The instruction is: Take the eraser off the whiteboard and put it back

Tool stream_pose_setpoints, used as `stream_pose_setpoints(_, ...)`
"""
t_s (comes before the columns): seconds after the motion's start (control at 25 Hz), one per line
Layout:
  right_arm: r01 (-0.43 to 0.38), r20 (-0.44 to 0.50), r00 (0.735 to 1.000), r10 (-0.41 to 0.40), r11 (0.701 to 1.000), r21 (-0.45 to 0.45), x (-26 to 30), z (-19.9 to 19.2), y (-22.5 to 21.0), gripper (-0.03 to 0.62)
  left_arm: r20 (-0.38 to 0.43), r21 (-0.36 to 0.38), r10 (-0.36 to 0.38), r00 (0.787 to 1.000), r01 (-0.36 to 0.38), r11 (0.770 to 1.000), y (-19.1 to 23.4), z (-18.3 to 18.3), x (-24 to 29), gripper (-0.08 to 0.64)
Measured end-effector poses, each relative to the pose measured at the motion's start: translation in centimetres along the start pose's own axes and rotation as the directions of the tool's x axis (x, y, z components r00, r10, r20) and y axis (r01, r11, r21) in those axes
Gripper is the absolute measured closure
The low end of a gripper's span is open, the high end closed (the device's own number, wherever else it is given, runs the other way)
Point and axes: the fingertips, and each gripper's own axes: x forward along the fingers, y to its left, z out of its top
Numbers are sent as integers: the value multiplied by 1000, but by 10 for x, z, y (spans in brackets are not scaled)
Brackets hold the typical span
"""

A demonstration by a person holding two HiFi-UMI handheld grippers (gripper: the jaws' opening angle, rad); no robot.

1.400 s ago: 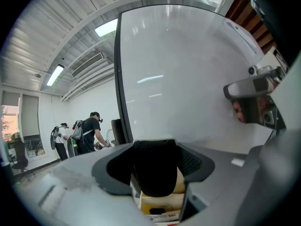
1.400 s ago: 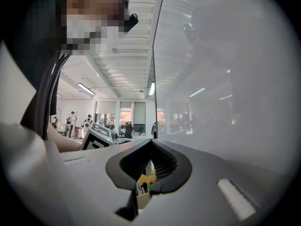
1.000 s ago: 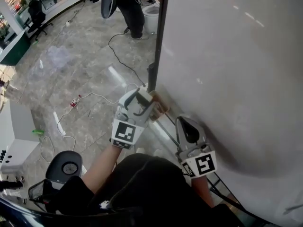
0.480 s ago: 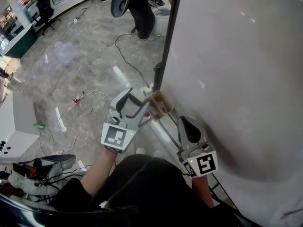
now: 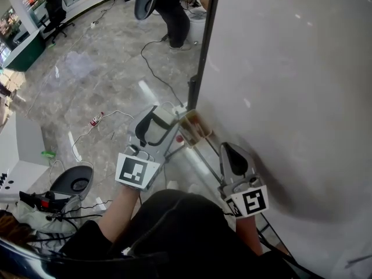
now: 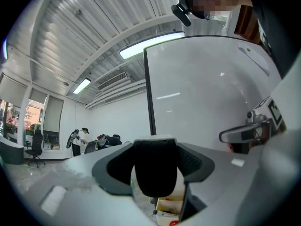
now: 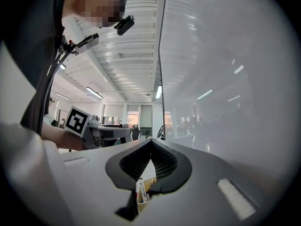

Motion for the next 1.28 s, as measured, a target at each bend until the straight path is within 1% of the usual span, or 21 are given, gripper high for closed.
stream_pose_setpoints(0.24,14,6,1000,-14,1000,-3,-6,-1,-5,583,30,-13,-3,1000,3,1000,-1,6,-5,279)
stream_pose_setpoints(0.76,10,2,1000,-10,1000,-6,-2,10,-2,583,24,-7,5,1000,-5,1000,6,13,-7,282)
stream_pose_setpoints(0.96,11,1,1000,-11,1000,-8,-2,12,-2,583,38,-36,0,999,1,999,6,16,-7,279)
stream_pose_setpoints(1.28,15,0,1000,-15,1000,-9,-1,11,-4,583,12,-31,-3,1000,4,1000,8,13,-3,278)
